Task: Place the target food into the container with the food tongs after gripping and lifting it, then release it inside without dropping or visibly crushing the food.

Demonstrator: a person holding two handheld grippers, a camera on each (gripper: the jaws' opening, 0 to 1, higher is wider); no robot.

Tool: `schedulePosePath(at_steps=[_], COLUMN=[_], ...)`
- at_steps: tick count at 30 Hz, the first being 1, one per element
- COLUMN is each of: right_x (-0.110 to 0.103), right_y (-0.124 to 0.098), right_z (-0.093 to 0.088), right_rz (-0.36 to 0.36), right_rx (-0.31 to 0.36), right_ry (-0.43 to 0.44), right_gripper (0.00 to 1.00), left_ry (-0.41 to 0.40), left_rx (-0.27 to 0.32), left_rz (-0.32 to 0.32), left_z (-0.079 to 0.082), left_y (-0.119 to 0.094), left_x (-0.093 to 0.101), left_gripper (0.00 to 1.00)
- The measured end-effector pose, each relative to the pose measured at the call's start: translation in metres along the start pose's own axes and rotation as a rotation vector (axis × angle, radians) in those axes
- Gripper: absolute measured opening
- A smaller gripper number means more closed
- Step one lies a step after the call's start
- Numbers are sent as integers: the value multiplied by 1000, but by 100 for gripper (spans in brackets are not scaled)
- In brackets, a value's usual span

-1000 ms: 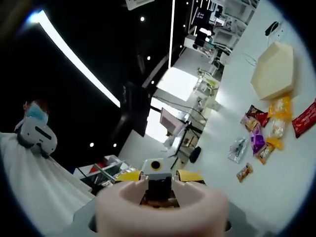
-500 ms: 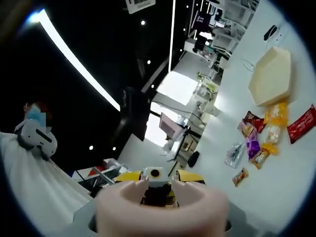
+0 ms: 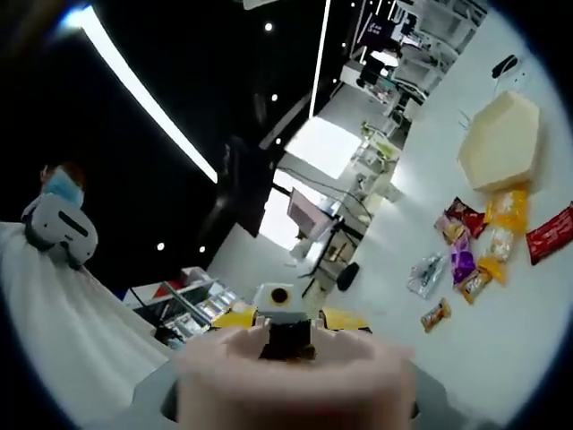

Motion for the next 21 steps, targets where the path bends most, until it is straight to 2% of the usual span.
schedulePosePath(at_steps=[1,2,3,4,6,10,16,21], right_x=[0,3,4,7,12,20,34,33], right_y=[1,-2,-4,-6,-13,-22,-35,-37], right_z=[0,3,6,15,19,23,33,37], right_rz=[-2,-22,-27,-48,-69,-119,-225,-258], right_rx=[-18,-23,-8,37,41,30,44,39], right_ry=[-11,-33,-32,-42,-53,-97,-285,-330], right_gripper=[26,25,26,26,26,26,26,27], left_ry=[1,29,39,18,4,32,96,123], left_rx=[-6,19,41,76,128,127,155,165], left_rz=[19,37,33,18,8,70,136,178], left_z=[-1,2,4,8,13,12,22,25], left_y=[0,0,-1,-4,-12,-24,-37,-36], left_x=[-2,-1,1,3,2,-9,-14,-21], left_gripper=[27,29,29,28,27,32,42,52])
Point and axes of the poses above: the point that each gripper's makers call its tool centre point, and the gripper's own axes: y roughly forward along the fingers, x roughly to its right, z roughly out of its top, the point moved 3 cm from there along -y, roughly backward along the fingers, and after that the axes turned 11 degrees about -y, right-handed, at the moved point
